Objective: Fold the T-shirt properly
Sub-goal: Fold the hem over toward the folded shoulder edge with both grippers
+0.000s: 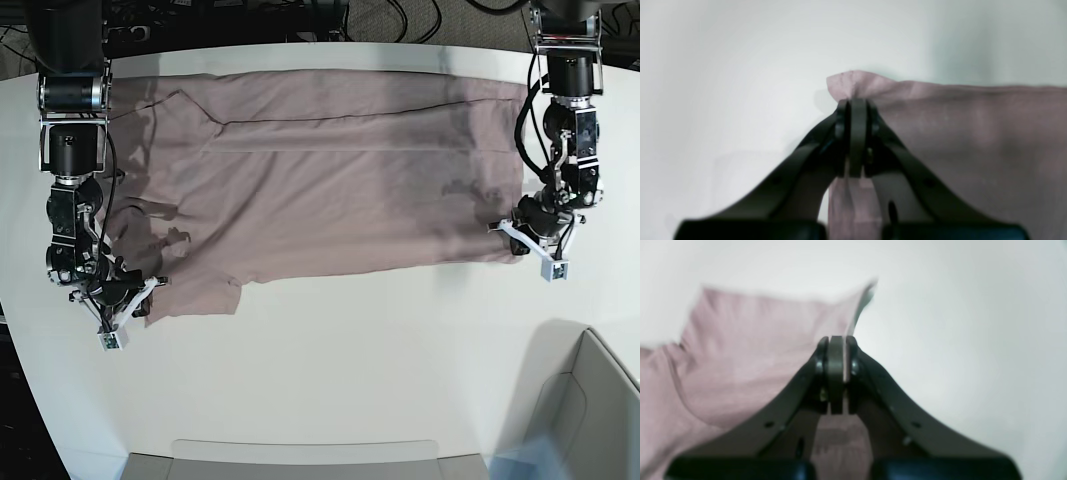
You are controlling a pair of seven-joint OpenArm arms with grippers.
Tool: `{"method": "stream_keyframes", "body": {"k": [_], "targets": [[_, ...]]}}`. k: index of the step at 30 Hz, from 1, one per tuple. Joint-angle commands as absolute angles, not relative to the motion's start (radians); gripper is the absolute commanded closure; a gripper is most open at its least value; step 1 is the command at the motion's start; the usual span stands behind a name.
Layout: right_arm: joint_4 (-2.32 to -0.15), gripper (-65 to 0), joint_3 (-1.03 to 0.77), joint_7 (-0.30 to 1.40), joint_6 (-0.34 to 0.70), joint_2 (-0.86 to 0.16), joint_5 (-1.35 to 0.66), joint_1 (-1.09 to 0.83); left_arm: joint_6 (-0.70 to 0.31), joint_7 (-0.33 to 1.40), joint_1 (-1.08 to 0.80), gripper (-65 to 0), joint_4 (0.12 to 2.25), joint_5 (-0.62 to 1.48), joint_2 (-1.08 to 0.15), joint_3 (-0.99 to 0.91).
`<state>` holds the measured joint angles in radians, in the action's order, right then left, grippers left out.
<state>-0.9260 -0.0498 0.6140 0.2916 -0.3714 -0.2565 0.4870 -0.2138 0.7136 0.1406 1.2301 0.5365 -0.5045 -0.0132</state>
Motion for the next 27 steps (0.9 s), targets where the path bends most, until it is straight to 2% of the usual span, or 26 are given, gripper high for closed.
{"method": "stream_keyframes", "body": {"k": [1,8,12,19,27], "targets": [[-0.970,0.0,-0.064,0.601,0.292,-0.377,-0.265,0.499,-0.211,0.697,0.153,0.0,1.260,0.536,-0.526,-0.021],[-1.153,0.0,-0.079,0.665,0.294,-0.406,-0.266,0.395,-0.205,0.699,0.073,0.0,1.400,0.535,-0.529,-0.021],[-1.262,0.0,-0.081,0.711,0.294,-0.412,-0.266,0.321,-0.203,0.760,0.053,0.0,1.446,0.532,-0.530,-0.022],[-1.455,0.0,-0.242,0.799,0.294,-0.390,-0.266,0.209,-0.209,0.846,-0.005,0.0,1.564,0.532,-0.498,-0.170],[-1.624,0.0,-0.259,0.875,0.294,-0.398,-0.266,0.122,-0.211,0.897,-0.087,0.0,1.667,0.532,-0.495,-0.199]]}}
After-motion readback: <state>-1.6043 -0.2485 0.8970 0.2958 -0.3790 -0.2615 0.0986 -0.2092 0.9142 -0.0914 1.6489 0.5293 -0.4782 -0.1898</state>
